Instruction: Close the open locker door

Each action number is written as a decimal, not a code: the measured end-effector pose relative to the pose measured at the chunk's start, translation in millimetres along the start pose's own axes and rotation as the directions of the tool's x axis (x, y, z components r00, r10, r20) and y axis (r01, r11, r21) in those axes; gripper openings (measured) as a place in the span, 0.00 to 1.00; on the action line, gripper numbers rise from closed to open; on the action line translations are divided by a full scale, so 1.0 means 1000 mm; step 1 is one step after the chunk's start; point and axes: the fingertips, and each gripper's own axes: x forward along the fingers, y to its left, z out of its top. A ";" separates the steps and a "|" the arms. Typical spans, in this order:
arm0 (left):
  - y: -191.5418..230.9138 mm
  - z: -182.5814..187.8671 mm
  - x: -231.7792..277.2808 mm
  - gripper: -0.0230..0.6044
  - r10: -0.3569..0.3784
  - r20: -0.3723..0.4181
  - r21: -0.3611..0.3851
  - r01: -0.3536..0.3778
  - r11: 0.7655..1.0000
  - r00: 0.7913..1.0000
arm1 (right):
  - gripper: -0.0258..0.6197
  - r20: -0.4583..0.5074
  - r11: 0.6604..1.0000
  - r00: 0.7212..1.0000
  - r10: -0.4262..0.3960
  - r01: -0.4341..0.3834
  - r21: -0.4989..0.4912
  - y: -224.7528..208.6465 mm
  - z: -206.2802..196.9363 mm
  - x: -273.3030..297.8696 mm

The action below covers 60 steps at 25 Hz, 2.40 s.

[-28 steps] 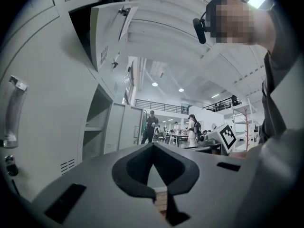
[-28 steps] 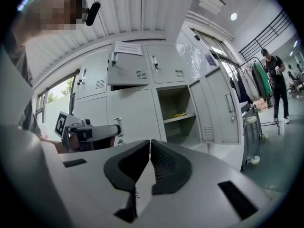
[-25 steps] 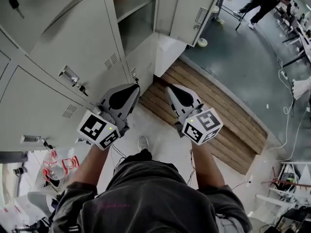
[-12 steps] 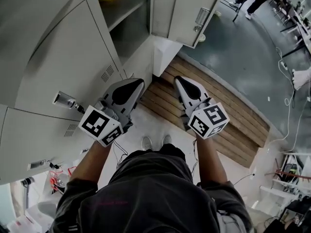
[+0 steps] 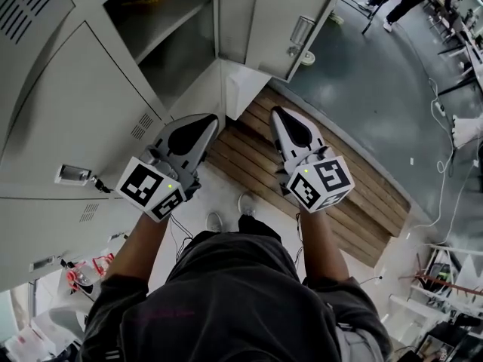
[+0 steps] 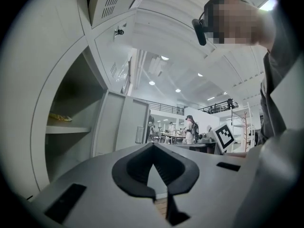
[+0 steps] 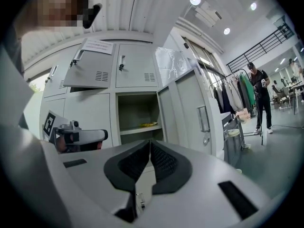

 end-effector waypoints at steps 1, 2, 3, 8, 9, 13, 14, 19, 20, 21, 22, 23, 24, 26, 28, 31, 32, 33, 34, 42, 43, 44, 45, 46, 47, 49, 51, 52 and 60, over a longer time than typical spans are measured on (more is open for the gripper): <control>0.001 0.000 0.008 0.05 0.005 0.001 -0.001 -0.005 1.000 1.000 | 0.08 -0.002 1.000 1.000 0.001 -0.001 0.001 -0.010 0.002 0.003; 0.003 -0.001 0.016 0.05 0.011 0.001 -0.003 -0.011 1.000 1.000 | 0.08 -0.003 1.000 1.000 0.001 -0.001 0.002 -0.020 0.004 0.006; 0.004 -0.001 0.024 0.05 0.016 0.001 -0.004 -0.016 1.000 1.000 | 0.08 -0.003 1.000 1.000 0.001 -0.001 0.003 -0.030 0.006 0.008; 0.009 -0.003 0.057 0.05 0.035 -0.003 -0.005 -0.035 0.999 0.999 | 0.08 0.009 1.000 1.000 -0.020 0.020 0.007 -0.076 0.018 0.021; 0.011 -0.003 0.062 0.05 0.039 -0.003 -0.004 -0.039 0.999 0.999 | 0.08 0.013 1.000 1.000 -0.025 0.025 0.008 -0.084 0.020 0.024; 0.020 -0.003 0.079 0.05 0.057 -0.004 -0.004 -0.057 0.998 0.998 | 0.09 0.017 0.999 0.999 -0.034 0.034 0.011 -0.113 0.026 0.037; 0.023 -0.003 0.083 0.05 0.062 -0.005 -0.004 -0.062 0.998 0.998 | 0.09 0.016 0.999 0.999 -0.034 0.034 0.012 -0.119 0.026 0.041; 0.035 -0.005 0.097 0.05 0.086 -0.010 -0.003 -0.086 0.996 0.996 | 0.09 0.014 0.999 0.999 -0.040 0.039 0.014 -0.143 0.027 0.057; 0.037 -0.005 0.100 0.05 0.090 -0.011 -0.003 -0.090 0.996 0.996 | 0.09 0.014 0.999 0.999 -0.041 0.041 0.015 -0.147 0.027 0.059; 0.039 -0.006 0.103 0.05 0.094 -0.012 -0.003 -0.094 0.996 0.995 | 0.09 0.013 0.999 0.999 -0.043 0.043 0.017 -0.151 0.027 0.062; 0.041 -0.007 0.105 0.05 0.098 -0.014 -0.003 -0.098 0.995 0.995 | 0.09 0.012 0.999 0.999 -0.044 0.044 0.019 -0.156 0.027 0.064; 0.042 -0.008 0.108 0.05 0.101 -0.015 -0.004 -0.101 0.995 0.995 | 0.10 0.010 0.999 0.999 -0.045 0.045 0.022 -0.160 0.027 0.065; 0.043 -0.009 0.111 0.05 0.104 -0.016 -0.004 -0.104 0.995 0.994 | 0.11 0.008 0.999 0.999 -0.045 0.045 0.024 -0.164 0.026 0.067; 0.044 -0.010 0.116 0.05 0.110 -0.019 -0.006 -0.110 0.994 0.994 | 0.14 0.004 0.999 0.999 -0.044 0.043 0.028 -0.171 0.025 0.071; 0.046 -0.012 0.120 0.05 0.114 -0.021 -0.007 -0.114 0.993 0.993 | 0.16 0.002 0.999 0.999 -0.045 0.045 0.027 -0.176 0.025 0.076; 0.049 -0.014 0.124 0.05 0.120 -0.021 -0.009 -0.120 0.993 0.993 | 0.20 -0.001 0.998 0.999 -0.055 0.055 0.023 -0.184 0.025 0.082; 0.051 -0.014 0.125 0.05 0.123 -0.021 -0.009 -0.124 0.992 0.992 | 0.20 0.001 0.998 0.998 -0.057 0.057 0.025 -0.187 0.025 0.083; 0.052 -0.014 0.126 0.05 0.128 -0.021 -0.010 -0.128 0.992 0.992 | 0.21 0.002 0.998 0.998 -0.058 0.058 0.026 -0.189 0.026 0.085; 0.053 -0.014 0.127 0.05 0.132 -0.020 -0.011 -0.133 0.991 0.991 | 0.21 0.003 0.998 0.998 -0.056 0.056 0.026 -0.191 0.026 0.087; 0.059 -0.018 0.123 0.05 0.152 -0.016 -0.023 -0.153 0.988 0.988 | 0.22 0.014 0.998 0.999 -0.048 0.048 0.028 -0.190 0.026 0.094; 0.059 -0.020 0.121 0.05 0.154 -0.015 -0.024 -0.154 0.988 0.988 | 0.22 0.015 0.998 0.999 -0.051 0.050 0.027 -0.188 0.025 0.093; 0.058 -0.021 0.118 0.05 0.155 -0.013 -0.026 -0.155 0.988 0.988 | 0.22 0.017 0.998 0.998 -0.054 0.054 0.026 -0.186 0.024 0.091; 0.057 -0.021 0.115 0.05 0.156 -0.012 -0.027 -0.156 0.987 0.988 | 0.22 0.020 0.998 0.998 -0.059 0.058 0.026 -0.183 0.023 0.089; 0.056 -0.022 0.110 0.05 0.157 -0.011 -0.028 -0.157 0.987 0.988 | 0.22 0.022 0.998 0.998 -0.064 0.063 0.026 -0.180 0.022 0.087; 0.055 -0.022 0.105 0.05 0.158 -0.010 -0.029 -0.158 0.987 0.987 | 0.21 0.023 0.997 0.997 -0.069 0.068 0.026 -0.177 0.021 0.084; 0.052 -0.022 0.094 0.05 0.163 -0.011 -0.032 -0.163 0.986 0.987 | 0.20 0.021 0.997 0.997 -0.076 0.075 0.026 -0.169 0.019 0.078; 0.050 -0.022 0.081 0.05 0.168 -0.011 -0.035 -0.169 0.985 0.986 | 0.19 0.019 0.996 0.997 -0.081 0.081 0.025 -0.159 0.018 0.073; 0.049 -0.021 0.074 0.05 0.170 -0.010 -0.036 -0.171 0.985 0.985 | 0.17 0.018 0.996 0.996 -0.084 0.083 0.024 -0.154 0.016 0.071; 0.038 -0.021 0.032 0.05 0.173 -0.010 -0.038 -0.174 0.984 0.985 | 0.17 0.011 0.998 0.998 -0.056 0.056 0.018 -0.103 0.005 0.058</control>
